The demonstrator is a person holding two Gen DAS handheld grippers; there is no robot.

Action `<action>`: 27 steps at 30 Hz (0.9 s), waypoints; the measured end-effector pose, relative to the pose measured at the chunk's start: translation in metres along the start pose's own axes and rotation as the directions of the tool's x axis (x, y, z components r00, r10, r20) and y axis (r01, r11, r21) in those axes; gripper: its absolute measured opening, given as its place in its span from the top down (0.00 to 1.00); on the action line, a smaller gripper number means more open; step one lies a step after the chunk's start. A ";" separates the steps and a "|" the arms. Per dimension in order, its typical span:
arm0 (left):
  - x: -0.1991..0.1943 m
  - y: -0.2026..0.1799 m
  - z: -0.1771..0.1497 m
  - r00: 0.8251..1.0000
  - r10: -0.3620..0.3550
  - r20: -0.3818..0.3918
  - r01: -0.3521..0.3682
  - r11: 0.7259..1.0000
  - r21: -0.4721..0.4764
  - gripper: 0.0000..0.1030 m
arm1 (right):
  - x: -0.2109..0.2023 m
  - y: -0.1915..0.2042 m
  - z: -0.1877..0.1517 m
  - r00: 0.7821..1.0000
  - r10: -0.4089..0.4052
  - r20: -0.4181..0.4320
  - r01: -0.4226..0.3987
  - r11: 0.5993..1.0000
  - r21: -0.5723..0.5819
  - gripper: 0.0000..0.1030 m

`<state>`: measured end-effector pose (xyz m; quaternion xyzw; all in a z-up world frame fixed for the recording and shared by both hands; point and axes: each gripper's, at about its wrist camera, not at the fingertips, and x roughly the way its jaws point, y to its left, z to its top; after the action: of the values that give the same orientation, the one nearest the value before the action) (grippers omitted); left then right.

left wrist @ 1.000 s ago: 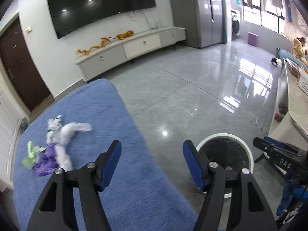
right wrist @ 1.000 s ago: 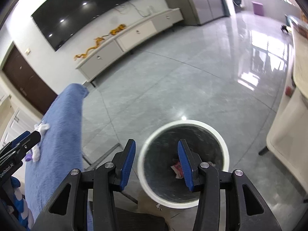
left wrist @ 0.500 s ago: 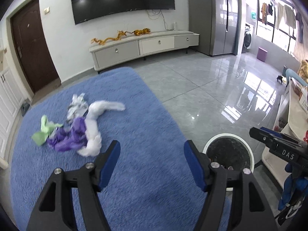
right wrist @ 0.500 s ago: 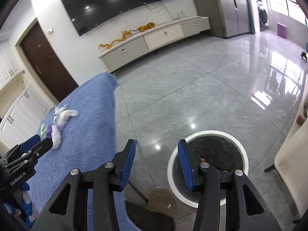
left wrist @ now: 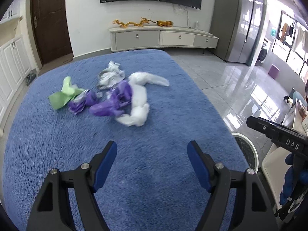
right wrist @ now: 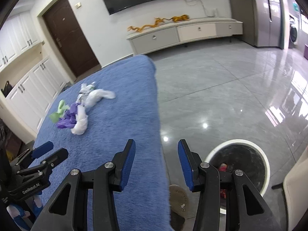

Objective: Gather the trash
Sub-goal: 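Move both tools back toward the remaining wrappers on the rug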

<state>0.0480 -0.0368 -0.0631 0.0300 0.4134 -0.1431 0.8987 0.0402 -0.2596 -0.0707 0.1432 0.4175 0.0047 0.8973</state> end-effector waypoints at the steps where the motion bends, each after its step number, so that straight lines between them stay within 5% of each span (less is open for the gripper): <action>1: 0.000 0.001 0.000 1.000 -0.002 -0.002 0.002 1.000 -0.006 0.28 | 0.002 0.005 0.001 1.000 0.002 -0.004 -0.002 1.000 -0.009 0.56; 27: 0.002 0.005 -0.004 1.000 -0.026 -0.007 0.026 0.999 -0.022 0.28 | 0.013 0.025 0.006 0.999 -0.003 -0.038 0.001 0.999 -0.050 0.56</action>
<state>0.0477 -0.0317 -0.0679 0.0153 0.4186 -0.1502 0.8956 0.0559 -0.2354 -0.0706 0.1204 0.4343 0.0170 0.8925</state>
